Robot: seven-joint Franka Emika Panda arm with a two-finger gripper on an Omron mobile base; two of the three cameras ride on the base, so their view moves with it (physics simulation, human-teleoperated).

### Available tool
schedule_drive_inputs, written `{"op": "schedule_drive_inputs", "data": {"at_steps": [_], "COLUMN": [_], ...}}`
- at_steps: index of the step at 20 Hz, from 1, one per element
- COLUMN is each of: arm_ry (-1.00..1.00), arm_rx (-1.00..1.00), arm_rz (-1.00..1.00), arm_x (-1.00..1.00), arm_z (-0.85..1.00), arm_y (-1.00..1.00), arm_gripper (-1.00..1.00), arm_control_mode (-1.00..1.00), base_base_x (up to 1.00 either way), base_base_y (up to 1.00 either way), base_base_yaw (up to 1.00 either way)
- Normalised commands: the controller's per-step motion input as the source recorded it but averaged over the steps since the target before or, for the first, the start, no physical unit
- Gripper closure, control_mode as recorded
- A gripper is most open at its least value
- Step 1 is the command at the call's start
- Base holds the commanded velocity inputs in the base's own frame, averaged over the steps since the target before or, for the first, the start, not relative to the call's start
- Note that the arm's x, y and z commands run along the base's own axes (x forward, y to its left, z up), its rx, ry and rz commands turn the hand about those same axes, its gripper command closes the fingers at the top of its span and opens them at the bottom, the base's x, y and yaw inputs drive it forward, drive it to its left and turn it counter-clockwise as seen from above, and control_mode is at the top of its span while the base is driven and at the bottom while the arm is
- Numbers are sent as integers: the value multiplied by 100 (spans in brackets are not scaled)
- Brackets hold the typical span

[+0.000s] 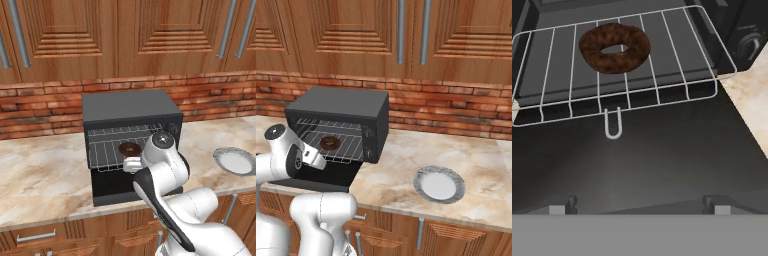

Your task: Pick up the bagel from the plate, place it on the toaster oven rack, close the door, and set the timer.

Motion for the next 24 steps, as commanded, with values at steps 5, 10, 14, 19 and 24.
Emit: {"op": "schedule_drive_inputs", "data": {"at_steps": [5,10,14,19,24], "arm_ry": [3,0,0,0,0], "arm_rx": [1,0,-4,-3,0], "arm_rz": [1,4,4,3,1], "arm_x": [17,8,4,5,16], "arm_z": [0,-2,-14,-28,-25], "arm_y": [12,15,10,0,0], "arm_gripper": [-100,-100,-100,-100,-100], "arm_control_mode": [-100,-100,-100,-100,-100], "base_base_x": [0,0,0,0,0], "base_base_y": [0,0,0,0,0], "base_base_yaw": [0,0,0,0,0]}}
